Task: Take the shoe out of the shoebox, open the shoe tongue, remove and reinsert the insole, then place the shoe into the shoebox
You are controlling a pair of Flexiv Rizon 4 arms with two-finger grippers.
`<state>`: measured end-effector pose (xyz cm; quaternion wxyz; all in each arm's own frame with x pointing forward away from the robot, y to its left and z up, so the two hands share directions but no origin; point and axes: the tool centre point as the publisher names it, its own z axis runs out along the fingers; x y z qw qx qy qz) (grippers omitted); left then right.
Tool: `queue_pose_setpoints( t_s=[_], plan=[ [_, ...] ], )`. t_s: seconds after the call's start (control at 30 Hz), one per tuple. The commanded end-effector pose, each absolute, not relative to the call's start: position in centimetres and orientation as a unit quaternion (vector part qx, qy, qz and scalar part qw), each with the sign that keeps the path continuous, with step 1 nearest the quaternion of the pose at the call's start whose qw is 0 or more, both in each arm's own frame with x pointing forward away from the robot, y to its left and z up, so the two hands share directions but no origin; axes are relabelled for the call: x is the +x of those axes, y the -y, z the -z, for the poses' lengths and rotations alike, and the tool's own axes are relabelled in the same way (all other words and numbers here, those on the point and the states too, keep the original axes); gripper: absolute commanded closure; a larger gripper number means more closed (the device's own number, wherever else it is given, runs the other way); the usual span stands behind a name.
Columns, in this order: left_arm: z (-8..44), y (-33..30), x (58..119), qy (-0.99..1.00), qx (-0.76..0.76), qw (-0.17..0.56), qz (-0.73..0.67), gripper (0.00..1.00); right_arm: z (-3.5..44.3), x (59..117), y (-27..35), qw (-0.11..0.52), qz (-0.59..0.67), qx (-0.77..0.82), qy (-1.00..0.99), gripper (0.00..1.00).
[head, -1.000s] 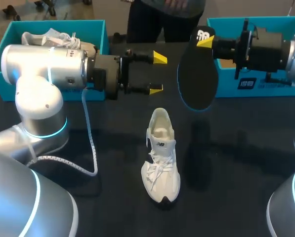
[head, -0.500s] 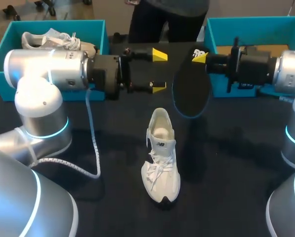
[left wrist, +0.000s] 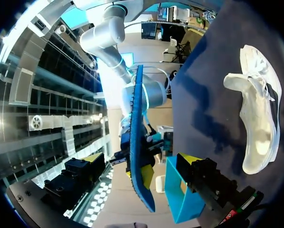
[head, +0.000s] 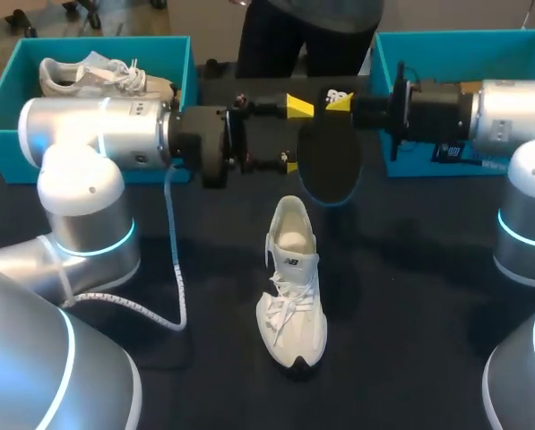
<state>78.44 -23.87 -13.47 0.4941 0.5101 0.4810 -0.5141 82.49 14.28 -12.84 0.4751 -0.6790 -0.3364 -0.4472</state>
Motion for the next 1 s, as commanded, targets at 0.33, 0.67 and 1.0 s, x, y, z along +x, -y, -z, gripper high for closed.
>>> queue_pose_setpoints(
  t_s=[0.33, 0.67, 1.0],
  plan=[
    [13.8, 25.3, 78.6, -0.471, 0.513, 0.496, 0.518, 0.51, 13.7, 82.7, -15.6, 0.475, 0.445, -0.681, 0.335, 1.00],
    [14.3, 25.4, 78.8, -0.480, 0.503, 0.502, 0.514, 1.00, 13.6, 82.6, -16.0, 0.476, 0.455, -0.671, 0.340, 1.00],
    [13.7, 24.6, 77.8, -0.475, 0.493, 0.501, 0.528, 1.00, 13.6, 81.8, -14.4, 0.467, 0.495, -0.641, 0.355, 0.00]
  ],
)
